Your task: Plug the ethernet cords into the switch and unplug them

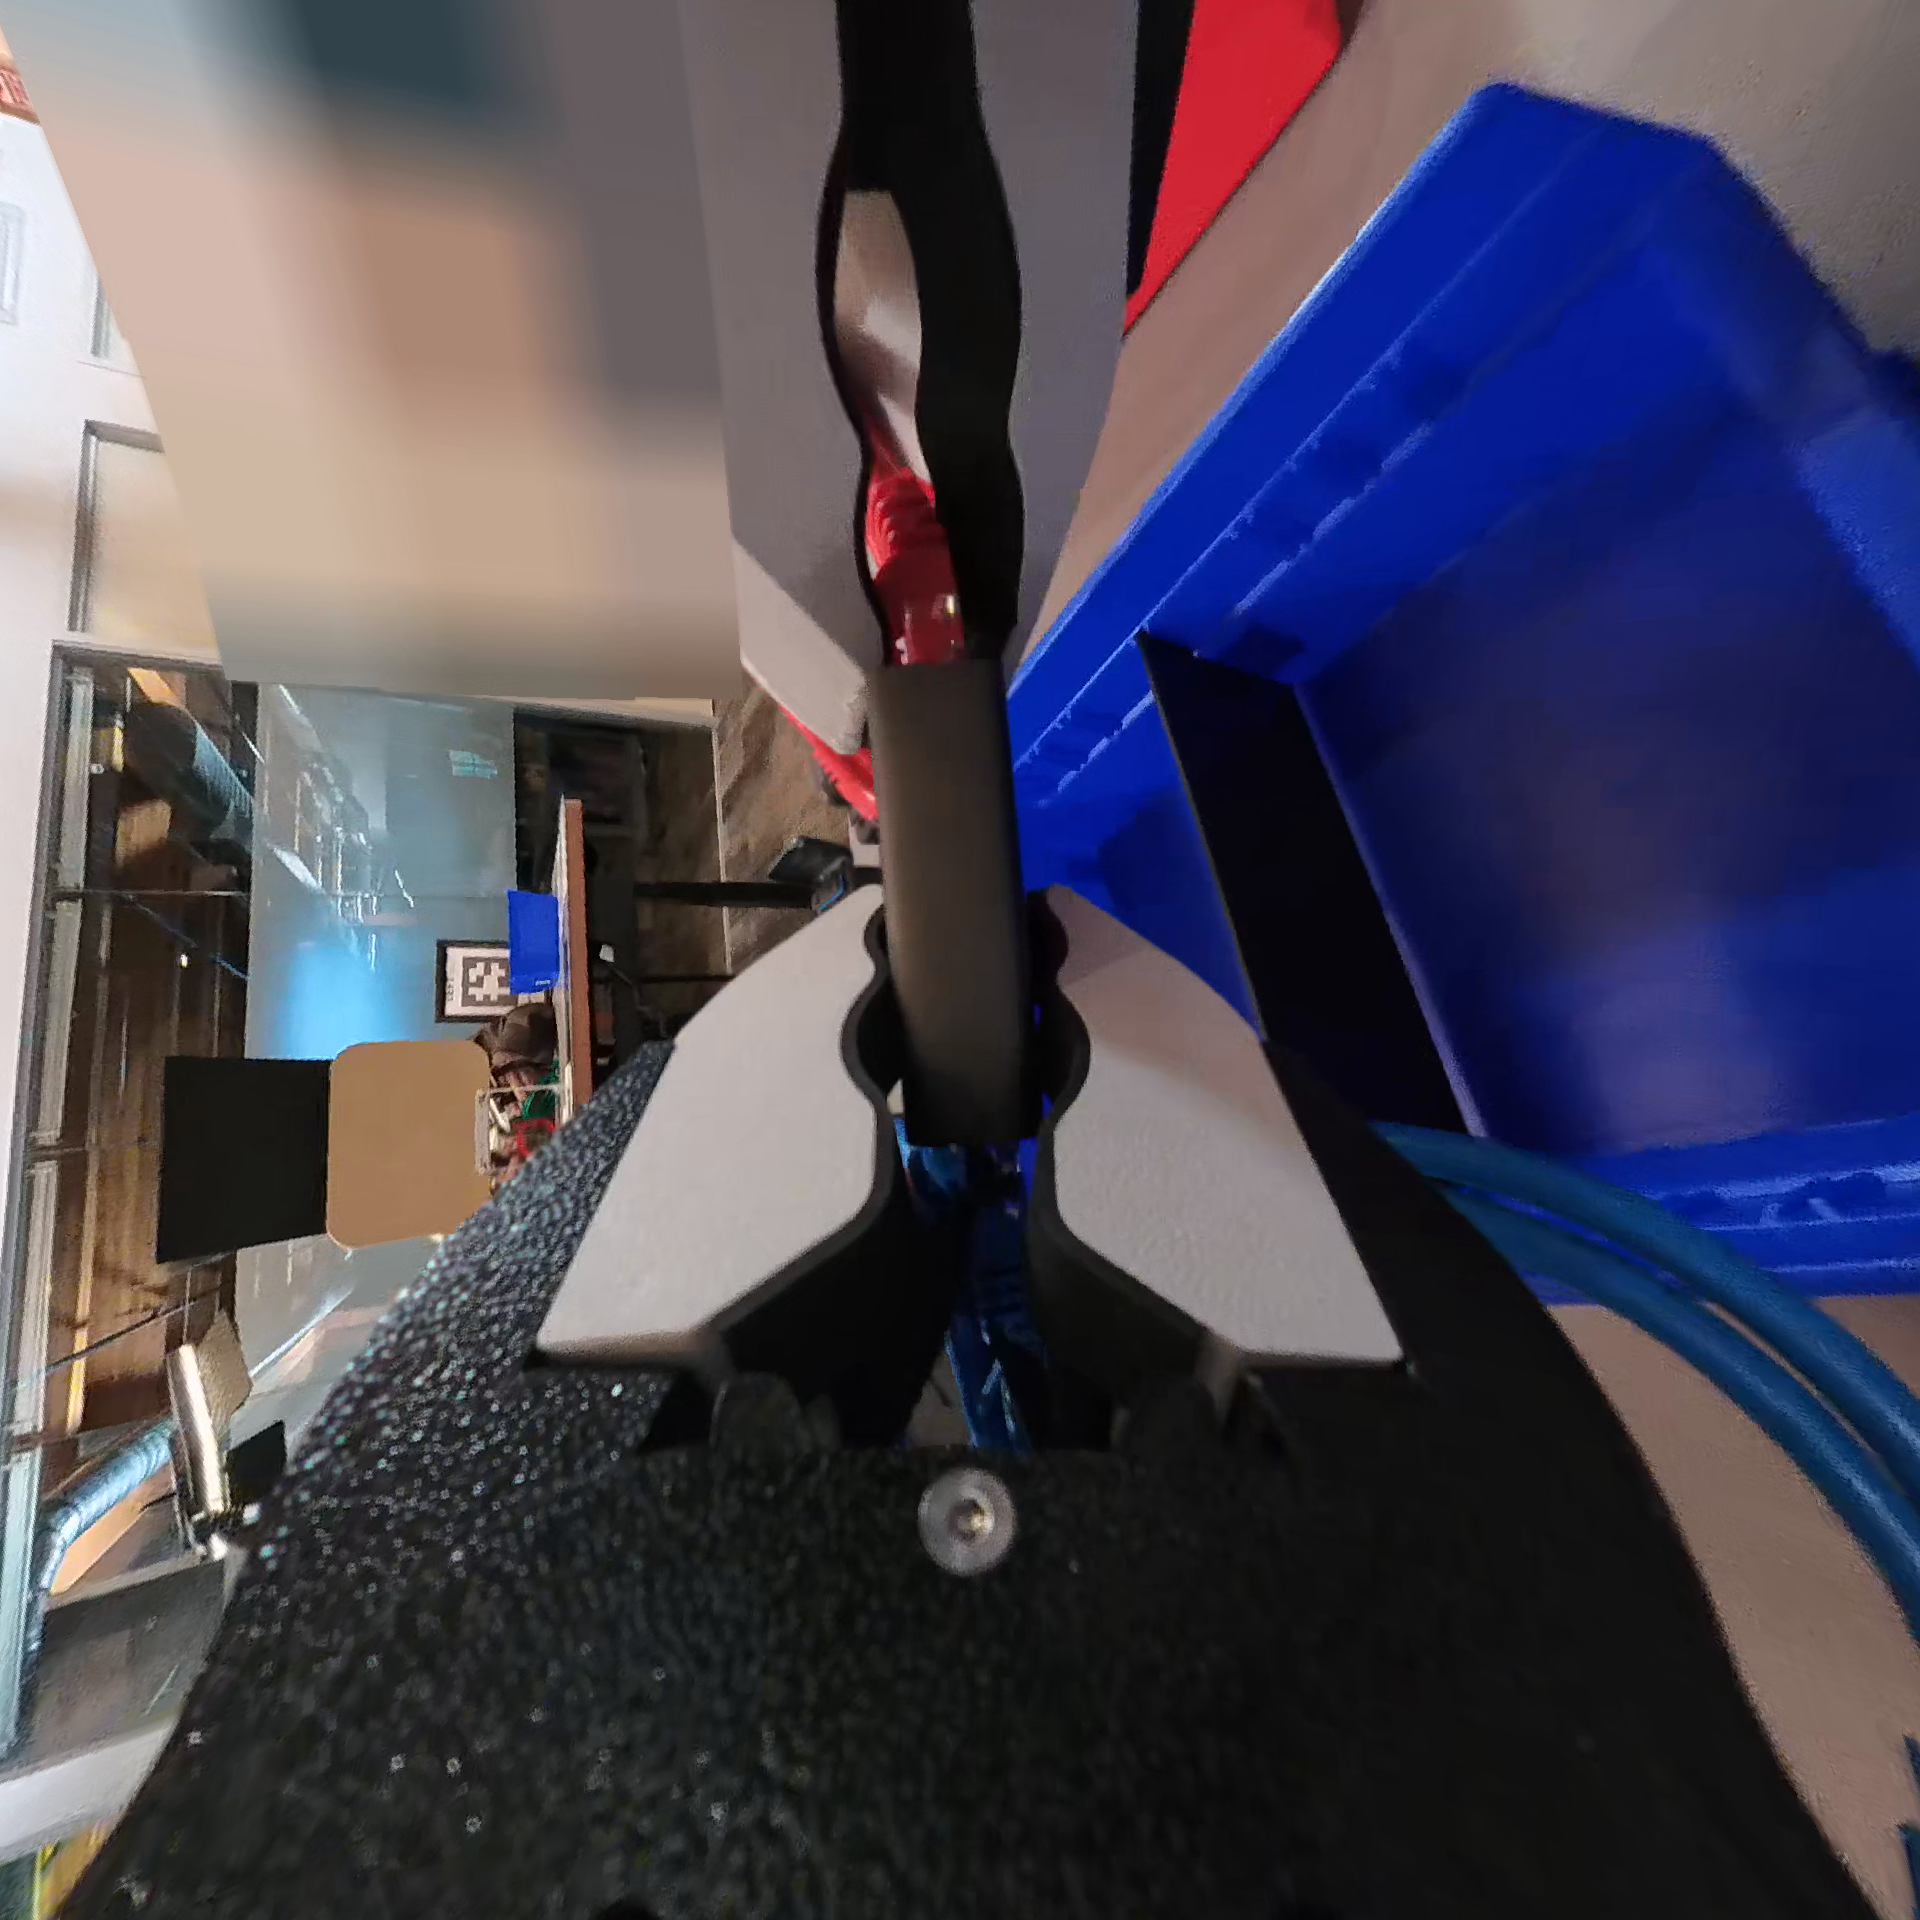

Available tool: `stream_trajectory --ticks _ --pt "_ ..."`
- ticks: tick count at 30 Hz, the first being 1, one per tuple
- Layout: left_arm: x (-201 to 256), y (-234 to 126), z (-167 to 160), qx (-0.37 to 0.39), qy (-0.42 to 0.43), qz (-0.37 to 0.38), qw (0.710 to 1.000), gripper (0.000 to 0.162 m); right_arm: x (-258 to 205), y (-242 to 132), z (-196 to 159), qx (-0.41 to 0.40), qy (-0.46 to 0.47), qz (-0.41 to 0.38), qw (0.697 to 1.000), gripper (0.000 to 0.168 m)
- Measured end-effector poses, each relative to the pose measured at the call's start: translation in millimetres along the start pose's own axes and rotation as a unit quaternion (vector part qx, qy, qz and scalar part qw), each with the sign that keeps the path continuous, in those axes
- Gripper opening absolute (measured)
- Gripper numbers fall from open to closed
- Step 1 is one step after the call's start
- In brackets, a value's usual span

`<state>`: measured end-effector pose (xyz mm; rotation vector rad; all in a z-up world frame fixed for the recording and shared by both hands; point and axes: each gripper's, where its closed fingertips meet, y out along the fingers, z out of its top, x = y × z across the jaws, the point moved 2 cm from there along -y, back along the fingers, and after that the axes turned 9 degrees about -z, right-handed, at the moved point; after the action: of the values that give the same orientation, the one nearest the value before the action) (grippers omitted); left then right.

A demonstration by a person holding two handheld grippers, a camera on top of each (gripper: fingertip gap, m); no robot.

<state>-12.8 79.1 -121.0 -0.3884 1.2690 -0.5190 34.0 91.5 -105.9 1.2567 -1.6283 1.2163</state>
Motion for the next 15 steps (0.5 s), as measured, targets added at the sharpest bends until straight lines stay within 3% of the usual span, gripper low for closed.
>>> stream_trajectory --ticks 3,7,11,14,15 --pt "1 0 5 0.013 0.005 -0.004 1.000 0.023 -1 -5 1 0.004 -0.007 -0.003 1.000 0.016" --pt "-11 6 4 -0.016 -0.008 0.048 0.999 0.023 4 -1 -13 -0.038 0.016 -0.009 0.999 0.015" --pt "-19 18 10 -0.037 0.006 0.099 0.994 0.048 16 -2 -20 -0.059 0.050 -0.033 0.996 0.012" --pt "-30 17 7 -0.086 0.025 0.158 0.983 0.028 15 0 -24 -0.077 0.073 -0.027 0.994 0.013" --pt "-31 17 6 -0.093 0.025 0.159 0.983 0.029 13 0 -23 -0.079 0.088 -0.018 0.993 0.013"
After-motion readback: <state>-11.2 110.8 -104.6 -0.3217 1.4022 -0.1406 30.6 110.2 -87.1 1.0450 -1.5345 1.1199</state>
